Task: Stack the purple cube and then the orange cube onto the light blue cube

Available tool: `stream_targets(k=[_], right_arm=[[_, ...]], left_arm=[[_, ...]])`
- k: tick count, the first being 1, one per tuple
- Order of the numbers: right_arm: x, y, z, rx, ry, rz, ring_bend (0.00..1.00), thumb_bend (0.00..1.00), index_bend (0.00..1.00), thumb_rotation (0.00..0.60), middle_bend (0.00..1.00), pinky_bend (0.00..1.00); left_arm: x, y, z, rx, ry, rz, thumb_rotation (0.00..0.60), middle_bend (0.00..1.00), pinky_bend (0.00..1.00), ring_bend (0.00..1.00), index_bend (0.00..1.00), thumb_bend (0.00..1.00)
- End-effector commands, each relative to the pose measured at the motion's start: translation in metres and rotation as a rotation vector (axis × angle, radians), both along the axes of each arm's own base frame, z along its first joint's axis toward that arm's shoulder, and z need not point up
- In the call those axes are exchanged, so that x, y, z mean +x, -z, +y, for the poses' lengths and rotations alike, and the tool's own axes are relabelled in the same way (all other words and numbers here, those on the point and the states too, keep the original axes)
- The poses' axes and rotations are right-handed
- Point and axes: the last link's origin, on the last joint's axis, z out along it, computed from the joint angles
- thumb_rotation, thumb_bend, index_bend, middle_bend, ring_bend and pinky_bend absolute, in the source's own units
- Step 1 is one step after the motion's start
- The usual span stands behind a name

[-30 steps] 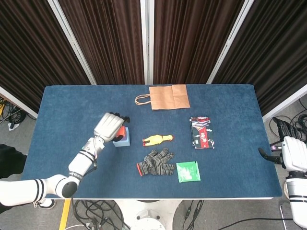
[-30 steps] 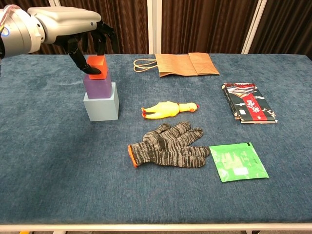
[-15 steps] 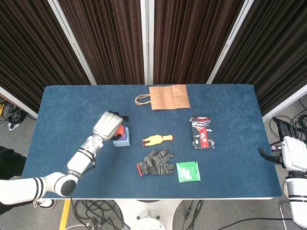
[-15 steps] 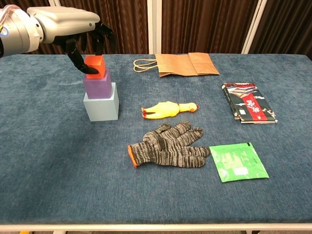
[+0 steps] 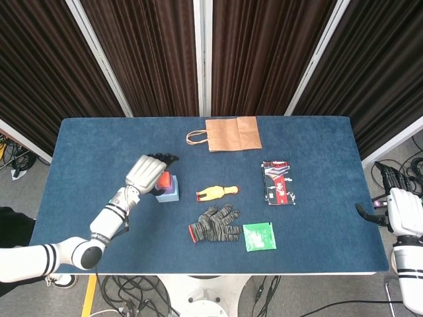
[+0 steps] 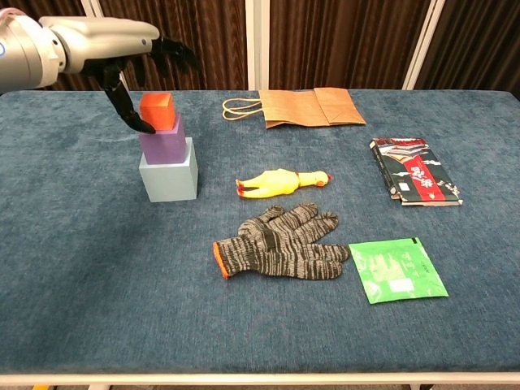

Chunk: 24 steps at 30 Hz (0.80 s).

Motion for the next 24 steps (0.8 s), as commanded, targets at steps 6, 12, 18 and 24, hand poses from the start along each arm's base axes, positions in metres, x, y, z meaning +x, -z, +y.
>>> stream_targets(k=[6, 12, 18, 24], right_arm=[[0.000, -0.001, 0.000, -0.004, 0.001, -0.003, 0.00, 0.16, 0.02, 0.600, 0.07, 0.00], [0.000, -0.002, 0.001, -0.005, 0.000, -0.003, 0.00, 0.16, 0.02, 0.600, 0.07, 0.00], [0.003, 0.002, 0.002, 0.004, -0.010, 0.007, 0.00, 0.16, 0.02, 0.600, 0.07, 0.00], [0.005, 0.005, 0.002, 0.013, -0.017, 0.016, 0.00, 0.16, 0.02, 0.600, 0.07, 0.00]], left_arm=[[-0.020, -0.033, -0.007, 0.083, -0.001, 0.055, 0.600, 0.21, 0.32, 0.20, 0.17, 0.16], [-0.072, -0.075, -0.036, 0.226, -0.051, 0.150, 0.600, 0.21, 0.32, 0.20, 0.17, 0.15], [-0.118, -0.097, -0.074, 0.372, -0.034, 0.173, 0.600, 0.22, 0.32, 0.20, 0.17, 0.14], [-0.142, -0.096, -0.105, 0.454, -0.081, 0.136, 0.600, 0.22, 0.32, 0.19, 0.17, 0.13]])
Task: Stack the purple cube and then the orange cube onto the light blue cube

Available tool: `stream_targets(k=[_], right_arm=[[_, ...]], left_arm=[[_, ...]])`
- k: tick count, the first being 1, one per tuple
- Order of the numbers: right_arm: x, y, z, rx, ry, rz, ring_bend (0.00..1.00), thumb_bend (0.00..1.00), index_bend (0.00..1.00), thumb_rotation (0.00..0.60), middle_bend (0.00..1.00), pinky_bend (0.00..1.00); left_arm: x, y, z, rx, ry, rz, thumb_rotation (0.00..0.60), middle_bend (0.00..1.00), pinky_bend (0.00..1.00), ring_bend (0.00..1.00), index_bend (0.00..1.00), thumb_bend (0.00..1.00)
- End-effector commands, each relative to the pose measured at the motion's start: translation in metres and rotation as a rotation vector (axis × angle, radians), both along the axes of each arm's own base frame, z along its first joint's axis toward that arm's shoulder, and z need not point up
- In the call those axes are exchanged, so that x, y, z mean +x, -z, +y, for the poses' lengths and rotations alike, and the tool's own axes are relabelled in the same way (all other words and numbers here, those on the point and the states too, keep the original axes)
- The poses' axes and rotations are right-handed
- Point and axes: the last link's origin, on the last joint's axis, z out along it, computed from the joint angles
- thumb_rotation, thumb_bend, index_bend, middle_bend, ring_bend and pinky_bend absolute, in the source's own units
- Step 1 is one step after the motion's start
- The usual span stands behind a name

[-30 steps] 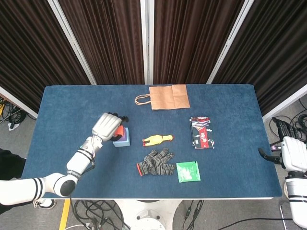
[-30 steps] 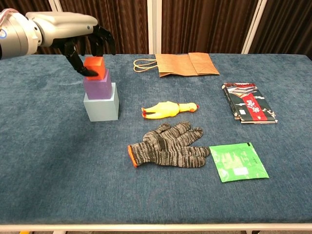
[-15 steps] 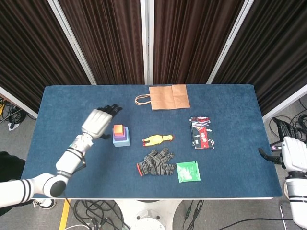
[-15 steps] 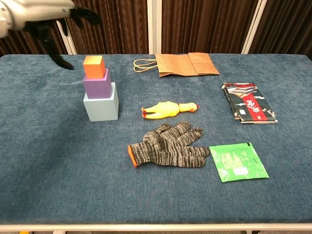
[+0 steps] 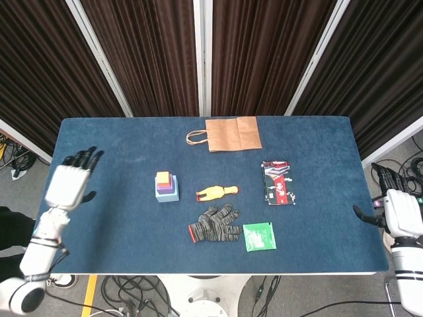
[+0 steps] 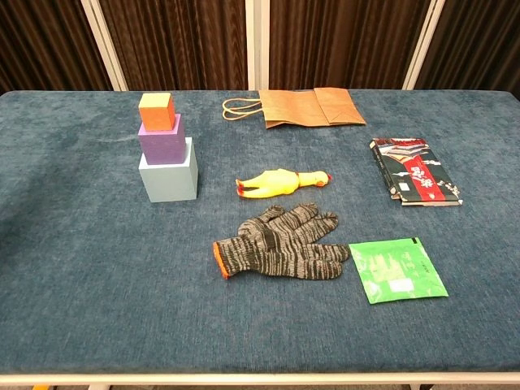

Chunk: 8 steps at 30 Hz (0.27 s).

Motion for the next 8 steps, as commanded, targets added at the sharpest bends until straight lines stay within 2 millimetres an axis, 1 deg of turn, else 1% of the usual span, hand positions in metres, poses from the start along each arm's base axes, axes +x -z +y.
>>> stream_targets(k=[1, 4, 8], right_arm=[[0.001, 0.000, 0.000, -0.001, -0.003, 0.000, 0.00, 0.16, 0.02, 0.600, 0.07, 0.00], [0.001, 0.000, 0.001, -0.004, -0.007, 0.001, 0.00, 0.16, 0.02, 0.600, 0.07, 0.00], [0.002, 0.001, 0.001, 0.000, -0.009, 0.002, 0.00, 0.16, 0.02, 0.600, 0.07, 0.00]], left_arm=[[-0.020, 0.005, -0.025, 0.031, -0.035, -0.028, 0.600, 0.22, 0.32, 0.19, 0.17, 0.13], [-0.028, 0.009, -0.034, 0.026, -0.062, -0.042, 0.600, 0.22, 0.32, 0.19, 0.17, 0.13], [-0.036, 0.007, -0.041, 0.020, -0.076, -0.031, 0.600, 0.22, 0.32, 0.19, 0.17, 0.12]])
